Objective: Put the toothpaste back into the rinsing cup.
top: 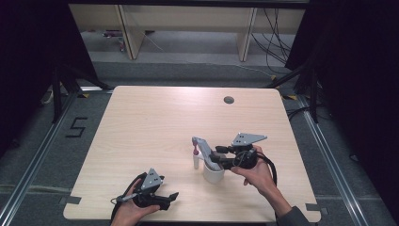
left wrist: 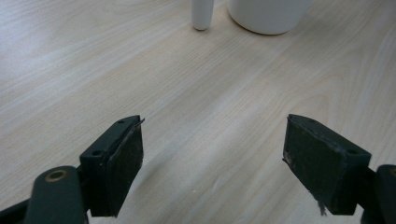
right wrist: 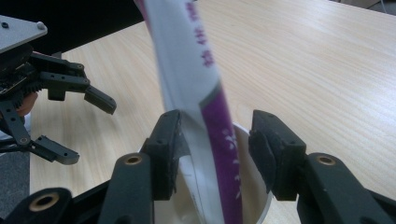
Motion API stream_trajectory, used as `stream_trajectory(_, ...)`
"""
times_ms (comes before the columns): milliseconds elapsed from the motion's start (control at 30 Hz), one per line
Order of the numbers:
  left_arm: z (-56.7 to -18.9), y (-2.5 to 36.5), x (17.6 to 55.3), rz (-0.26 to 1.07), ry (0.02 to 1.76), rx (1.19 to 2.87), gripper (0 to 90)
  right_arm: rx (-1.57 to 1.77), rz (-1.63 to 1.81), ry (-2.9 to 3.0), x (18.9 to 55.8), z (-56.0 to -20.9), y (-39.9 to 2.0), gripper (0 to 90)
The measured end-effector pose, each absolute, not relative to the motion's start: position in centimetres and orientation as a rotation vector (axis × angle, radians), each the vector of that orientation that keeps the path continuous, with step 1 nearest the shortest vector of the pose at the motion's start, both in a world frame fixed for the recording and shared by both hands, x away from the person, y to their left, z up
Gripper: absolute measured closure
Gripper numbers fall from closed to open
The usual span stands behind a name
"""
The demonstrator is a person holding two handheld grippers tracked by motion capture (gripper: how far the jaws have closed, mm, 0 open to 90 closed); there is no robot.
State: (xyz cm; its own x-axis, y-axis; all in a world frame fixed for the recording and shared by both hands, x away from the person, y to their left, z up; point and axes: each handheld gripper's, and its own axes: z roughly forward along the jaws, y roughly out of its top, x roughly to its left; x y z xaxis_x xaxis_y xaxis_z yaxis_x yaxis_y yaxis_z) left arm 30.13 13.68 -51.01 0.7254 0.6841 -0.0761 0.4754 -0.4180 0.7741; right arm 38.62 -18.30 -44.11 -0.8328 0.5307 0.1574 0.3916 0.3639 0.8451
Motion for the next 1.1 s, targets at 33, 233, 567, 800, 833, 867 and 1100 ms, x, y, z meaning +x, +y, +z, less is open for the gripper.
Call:
stream_trajectory(33, -51.0, 13.7, 30.1, 0.314, 0.876, 2.09, 19.5, 0.833, 1.485, 2.467, 38.7, -44.2, -18.3, 53.9)
stream_trajectory(233, -51.0, 13.7, 30.1, 0.313, 0.867, 2.1, 19.5, 0.837, 1.501, 2.452, 38.6, -43.8, -18.6, 53.5)
stream_trajectory(567, -51.0, 13.7, 30.1, 0.313, 0.874, 2.089, 19.5, 0.858, 1.514, 2.419, 38.5, -42.9, -19.7, 52.3)
stream_trajectory(800, -51.0, 13.7, 30.1, 0.312, 0.872, 2.09, 19.5, 0.88, 1.516, 2.406, 38.6, -42.8, -20.4, 50.5)
stream_trajectory(833, -51.0, 13.7, 30.1, 0.312, 0.871, 2.091, 19.5, 0.89, 1.515, 2.401, 38.5, -42.7, -20.5, 50.2)
stream_trajectory(867, -51.0, 13.7, 30.1, 0.313, 0.874, 2.088, 19.5, 0.899, 1.535, 2.401, 38.5, -42.8, -20.5, 49.8)
stream_trajectory(1100, -51.0, 13.8, 30.1, 0.318, 0.875, 2.088, 19.5, 0.892, 1.515, 2.379, 38.5, -42.6, -21.5, 45.5)
